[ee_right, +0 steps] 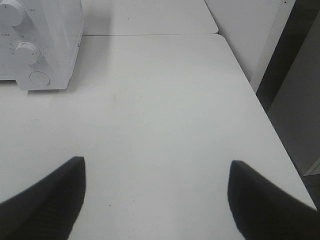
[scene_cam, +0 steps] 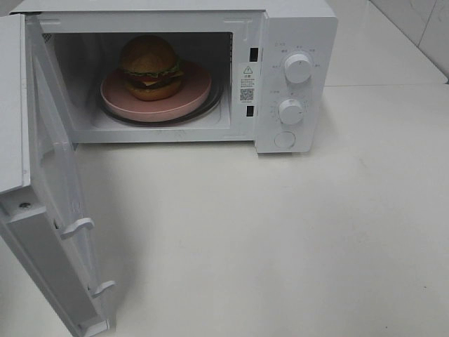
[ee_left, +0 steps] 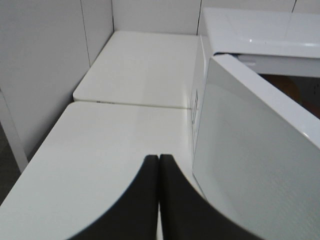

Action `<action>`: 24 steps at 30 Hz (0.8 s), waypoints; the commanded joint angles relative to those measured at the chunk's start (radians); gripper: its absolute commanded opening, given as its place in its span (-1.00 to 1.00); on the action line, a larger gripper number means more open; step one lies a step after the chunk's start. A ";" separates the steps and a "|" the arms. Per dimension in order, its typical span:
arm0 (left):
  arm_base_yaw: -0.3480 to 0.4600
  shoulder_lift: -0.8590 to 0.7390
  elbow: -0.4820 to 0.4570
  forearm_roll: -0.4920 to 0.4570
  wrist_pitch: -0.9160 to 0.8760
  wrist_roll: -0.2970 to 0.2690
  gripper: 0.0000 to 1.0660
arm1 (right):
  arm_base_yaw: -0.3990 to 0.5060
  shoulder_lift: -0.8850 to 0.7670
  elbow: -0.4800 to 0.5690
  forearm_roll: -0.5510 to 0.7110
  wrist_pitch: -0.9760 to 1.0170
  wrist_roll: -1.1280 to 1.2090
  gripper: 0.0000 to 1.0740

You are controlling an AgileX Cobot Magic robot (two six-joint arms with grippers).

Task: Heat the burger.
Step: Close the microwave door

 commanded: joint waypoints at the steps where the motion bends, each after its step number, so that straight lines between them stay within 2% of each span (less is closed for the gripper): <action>1: -0.005 0.077 0.080 0.007 -0.281 0.001 -1.00 | -0.006 -0.024 0.000 -0.004 0.002 0.000 0.42; 3: -0.005 0.092 0.094 0.007 -0.325 0.000 -1.00 | -0.006 -0.024 0.000 -0.004 0.002 0.000 0.42; 5: -0.005 0.144 0.145 0.007 -0.482 0.000 -1.00 | -0.006 -0.024 0.000 -0.004 0.002 0.000 0.42; 6: -0.005 0.144 0.145 0.007 -0.482 0.000 -1.00 | -0.006 -0.024 0.000 -0.004 0.002 0.000 0.42; 7: -0.005 0.185 0.179 0.007 -0.603 0.000 -1.00 | -0.006 -0.024 0.000 -0.004 0.002 0.000 0.42; 8: -0.005 0.185 0.179 0.007 -0.603 0.000 -1.00 | -0.006 -0.024 0.000 -0.004 0.002 0.000 0.42; 10: -0.005 0.252 0.222 0.008 -0.724 -0.005 -1.00 | -0.006 -0.024 0.000 -0.004 0.002 0.000 0.42; 14: -0.005 0.325 0.254 0.032 -0.784 -0.019 -1.00 | -0.006 -0.024 0.000 -0.004 0.002 0.000 0.42; 15: -0.005 0.352 0.256 0.063 -0.791 -0.029 -1.00 | -0.006 -0.024 0.000 -0.004 0.002 0.000 0.42; 16: -0.005 0.400 0.256 0.154 -0.818 -0.070 -1.00 | -0.006 -0.024 0.000 -0.004 0.002 0.000 0.42; 17: -0.005 0.400 0.256 0.154 -0.818 -0.070 -1.00 | -0.006 -0.024 0.000 -0.004 0.002 0.000 0.42; 18: -0.005 0.428 0.256 0.196 -0.843 -0.096 -1.00 | -0.006 -0.024 0.000 -0.004 0.002 0.000 0.42; 19: -0.005 0.478 0.256 0.291 -0.919 -0.150 -1.00 | -0.006 -0.024 0.000 -0.004 0.002 0.000 0.42; 20: -0.005 0.506 0.256 0.340 -0.967 -0.183 -1.00 | -0.006 -0.024 0.000 -0.004 0.002 0.000 0.42; 21: -0.005 0.506 0.256 0.340 -0.967 -0.183 -1.00 | -0.006 -0.024 0.000 -0.004 0.002 0.000 0.42; 22: -0.005 0.557 0.256 0.418 -1.056 -0.219 -1.00 | -0.006 -0.024 0.000 -0.004 0.002 0.000 0.42; 23: -0.005 0.557 0.256 0.418 -1.056 -0.219 -1.00 | -0.006 -0.024 0.000 -0.004 0.002 0.000 0.42; 24: -0.005 0.612 0.255 0.462 -1.110 -0.235 -1.00 | -0.006 -0.024 0.000 -0.004 0.002 0.000 0.42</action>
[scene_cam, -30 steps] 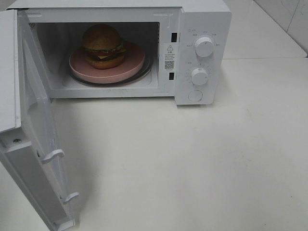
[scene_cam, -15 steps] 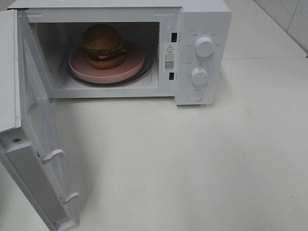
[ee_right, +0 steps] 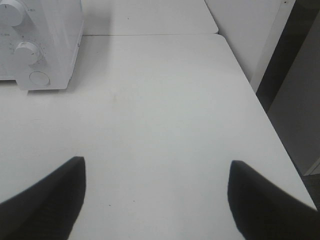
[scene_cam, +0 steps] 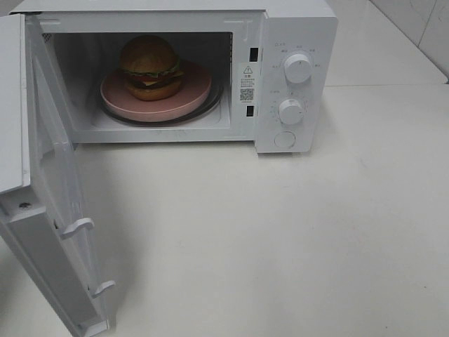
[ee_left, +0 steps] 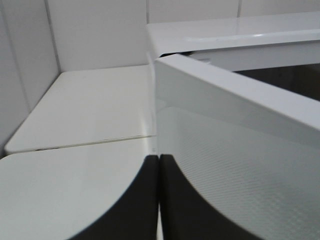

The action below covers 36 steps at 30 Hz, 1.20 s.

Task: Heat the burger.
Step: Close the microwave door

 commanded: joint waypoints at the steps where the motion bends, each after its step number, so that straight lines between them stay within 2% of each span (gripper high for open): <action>1: -0.005 0.078 -0.001 0.103 -0.125 -0.049 -1.00 | -0.006 -0.024 0.000 -0.004 0.002 0.000 0.42; 6: -0.005 0.172 -0.003 0.163 -0.165 -0.058 -1.00 | -0.006 -0.024 0.000 -0.004 0.002 0.000 0.42; 9: -0.005 0.220 -0.003 0.165 -0.240 -0.062 -1.00 | -0.006 -0.024 0.000 -0.004 0.002 0.000 0.42; 11: -0.005 0.244 -0.003 0.165 -0.255 -0.076 -1.00 | -0.006 -0.024 0.000 -0.004 0.002 0.000 0.42; 13: -0.005 0.275 -0.008 0.163 -0.278 -0.114 -1.00 | -0.006 -0.024 0.000 -0.004 0.002 0.000 0.42; 16: -0.010 0.284 -0.016 0.166 -0.280 -0.119 -1.00 | -0.006 -0.024 0.000 -0.004 0.002 0.000 0.42; 19: -0.044 0.297 -0.042 0.166 -0.247 -0.110 -1.00 | -0.006 -0.024 0.000 -0.004 0.002 0.000 0.42; 20: -0.085 0.310 -0.061 0.152 -0.208 -0.077 -1.00 | -0.006 -0.024 0.000 -0.004 0.002 0.000 0.42; 22: -0.103 0.317 -0.065 0.134 -0.188 -0.066 -1.00 | -0.006 -0.024 0.000 -0.004 0.002 0.000 0.42; 23: -0.133 0.330 -0.069 0.071 -0.178 -0.054 -1.00 | -0.006 -0.024 0.000 -0.004 0.002 0.000 0.42; 27: -0.203 0.364 -0.079 0.028 -0.192 -0.029 -1.00 | -0.006 -0.024 0.000 -0.004 0.002 0.000 0.42; 31: -0.246 0.400 -0.097 -0.002 -0.191 -0.022 -1.00 | -0.006 -0.024 0.000 -0.004 0.002 0.000 0.42; 36: -0.338 0.464 -0.170 -0.035 -0.176 -0.022 -1.00 | -0.006 -0.024 0.000 -0.004 0.002 0.000 0.42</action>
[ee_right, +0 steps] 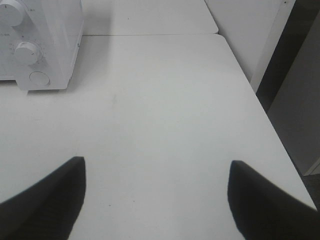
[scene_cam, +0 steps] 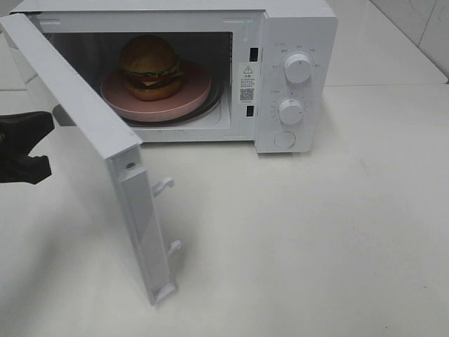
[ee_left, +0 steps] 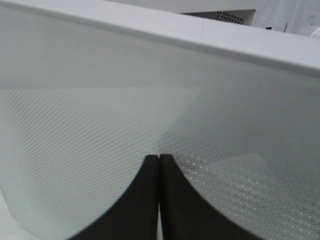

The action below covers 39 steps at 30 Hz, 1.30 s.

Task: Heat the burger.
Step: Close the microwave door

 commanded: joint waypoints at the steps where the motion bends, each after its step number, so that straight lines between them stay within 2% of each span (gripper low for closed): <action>1: -0.038 0.017 -0.035 -0.016 0.001 0.003 -1.00 | -0.006 -0.024 0.000 -0.004 0.002 0.000 0.42; 7: -0.110 0.068 -0.109 -0.098 0.043 0.010 -1.00 | -0.006 -0.024 0.000 -0.004 0.002 0.000 0.42; 11: -0.181 0.115 -0.158 -0.200 0.043 0.057 -1.00 | -0.006 -0.024 0.000 -0.004 0.002 0.000 0.42; 16: -0.248 0.186 -0.221 -0.269 0.043 0.086 -1.00 | -0.006 -0.024 0.000 -0.004 0.002 0.000 0.42; 25: -0.334 0.309 -0.360 -0.314 0.043 0.086 -1.00 | -0.006 -0.024 0.000 -0.004 0.002 0.000 0.42; 39: -0.398 0.436 -0.547 -0.377 0.043 0.082 -1.00 | -0.006 -0.024 0.000 -0.004 0.002 0.000 0.42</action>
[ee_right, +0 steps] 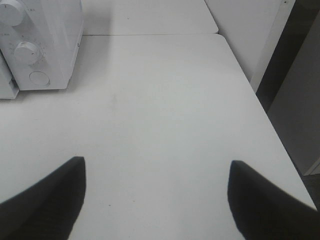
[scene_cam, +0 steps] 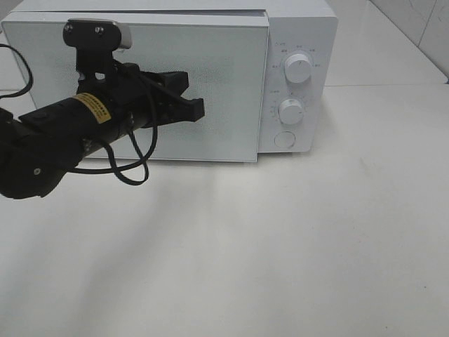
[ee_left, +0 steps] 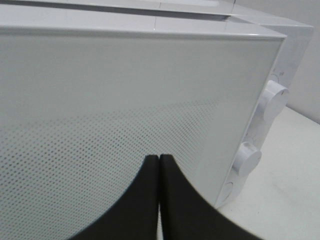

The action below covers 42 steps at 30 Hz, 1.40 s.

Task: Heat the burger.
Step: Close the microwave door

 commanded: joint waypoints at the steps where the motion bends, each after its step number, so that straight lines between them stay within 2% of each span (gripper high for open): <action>1: -0.012 0.023 -0.058 -0.026 -0.004 0.000 -1.00 | -0.006 -0.024 0.000 -0.004 0.002 0.000 0.42; 9: -0.012 0.082 -0.170 -0.059 0.028 0.000 -1.00 | -0.006 -0.024 0.000 -0.004 0.002 -0.001 0.42; 12: -0.012 0.124 -0.238 -0.064 0.036 0.000 -1.00 | -0.006 -0.024 0.000 -0.004 0.002 -0.001 0.42; 21: -0.012 0.164 -0.309 -0.065 0.052 0.000 -1.00 | -0.006 -0.024 0.000 -0.004 0.002 -0.001 0.42; 23: -0.007 0.193 -0.352 -0.083 0.087 0.008 -1.00 | -0.006 -0.024 0.000 -0.004 0.002 -0.001 0.42; 33: 0.008 0.205 -0.374 -0.078 0.117 0.025 -1.00 | -0.006 -0.024 0.000 -0.004 0.002 -0.001 0.42; 37: -0.025 0.173 -0.372 0.000 0.219 0.017 -1.00 | -0.006 -0.024 0.000 -0.004 0.002 -0.001 0.42; 42: -0.069 0.137 -0.372 0.017 0.349 0.018 -1.00 | -0.006 -0.024 0.000 -0.004 0.002 -0.001 0.42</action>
